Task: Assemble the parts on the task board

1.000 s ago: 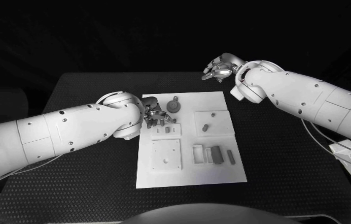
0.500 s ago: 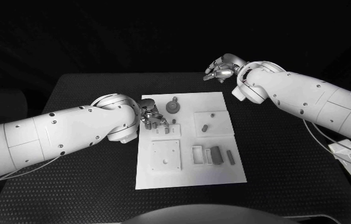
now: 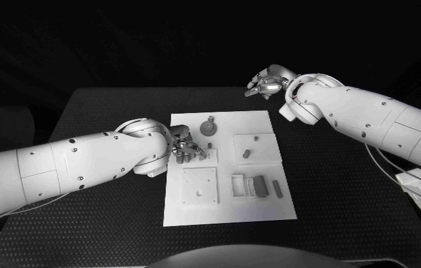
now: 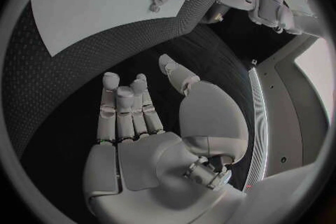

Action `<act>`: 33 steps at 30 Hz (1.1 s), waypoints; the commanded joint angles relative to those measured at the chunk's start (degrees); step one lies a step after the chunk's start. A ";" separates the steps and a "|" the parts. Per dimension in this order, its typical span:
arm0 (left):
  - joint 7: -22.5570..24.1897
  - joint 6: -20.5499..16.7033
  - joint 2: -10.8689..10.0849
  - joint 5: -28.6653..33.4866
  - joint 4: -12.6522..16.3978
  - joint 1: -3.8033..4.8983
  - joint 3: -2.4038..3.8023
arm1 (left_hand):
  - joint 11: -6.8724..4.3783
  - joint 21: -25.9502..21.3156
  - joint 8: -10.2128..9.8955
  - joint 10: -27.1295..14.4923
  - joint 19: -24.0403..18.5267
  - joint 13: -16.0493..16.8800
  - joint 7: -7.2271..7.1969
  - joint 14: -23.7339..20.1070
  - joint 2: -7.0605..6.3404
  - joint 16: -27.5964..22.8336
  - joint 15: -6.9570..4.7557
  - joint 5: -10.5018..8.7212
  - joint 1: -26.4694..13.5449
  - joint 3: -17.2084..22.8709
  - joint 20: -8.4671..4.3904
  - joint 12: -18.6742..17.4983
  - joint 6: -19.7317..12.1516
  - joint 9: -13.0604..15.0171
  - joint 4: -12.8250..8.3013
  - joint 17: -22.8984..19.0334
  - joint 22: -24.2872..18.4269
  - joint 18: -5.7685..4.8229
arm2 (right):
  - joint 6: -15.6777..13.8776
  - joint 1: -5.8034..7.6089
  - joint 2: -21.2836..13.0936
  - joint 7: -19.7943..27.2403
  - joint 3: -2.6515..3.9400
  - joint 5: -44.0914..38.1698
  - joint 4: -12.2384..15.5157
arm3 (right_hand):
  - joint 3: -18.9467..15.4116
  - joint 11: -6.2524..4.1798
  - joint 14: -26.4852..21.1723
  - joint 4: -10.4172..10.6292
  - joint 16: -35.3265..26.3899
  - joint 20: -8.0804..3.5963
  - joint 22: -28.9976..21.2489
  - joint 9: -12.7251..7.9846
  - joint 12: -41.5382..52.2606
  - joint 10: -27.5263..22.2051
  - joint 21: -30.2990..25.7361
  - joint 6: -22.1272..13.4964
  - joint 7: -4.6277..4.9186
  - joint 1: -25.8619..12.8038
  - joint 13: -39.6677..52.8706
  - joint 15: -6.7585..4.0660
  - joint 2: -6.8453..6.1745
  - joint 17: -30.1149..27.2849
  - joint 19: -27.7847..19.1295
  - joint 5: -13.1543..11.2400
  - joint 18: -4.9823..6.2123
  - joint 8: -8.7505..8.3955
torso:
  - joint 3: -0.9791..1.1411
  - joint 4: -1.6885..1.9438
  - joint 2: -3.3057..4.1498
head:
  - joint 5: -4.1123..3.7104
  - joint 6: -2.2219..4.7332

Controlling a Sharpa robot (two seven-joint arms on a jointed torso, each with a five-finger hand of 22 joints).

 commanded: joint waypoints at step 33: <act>0.39 2.65 3.46 0.39 -4.26 -0.38 -0.28 | -4.05 4.80 3.20 7.51 5.84 6.21 -2.86 3.79 7.17 9.44 -3.73 5.17 -2.67 -8.40 -5.06 4.67 7.54 -1.75 -3.32 9.72 6.56 -0.98 | 0.68 -0.30 0.37 0.24 0.02 0.07 -0.24 | 0.05 0.58 -0.18 0.25 -0.17 0.02 0.75 -0.07 0.33 0.02 -0.21 -0.75 0.49 -0.60 -0.10 0.32 0.14 -0.07 -0.34 -0.24 0.33 -0.34 | -0.03 -0.06 0.05 | -0.40 -0.41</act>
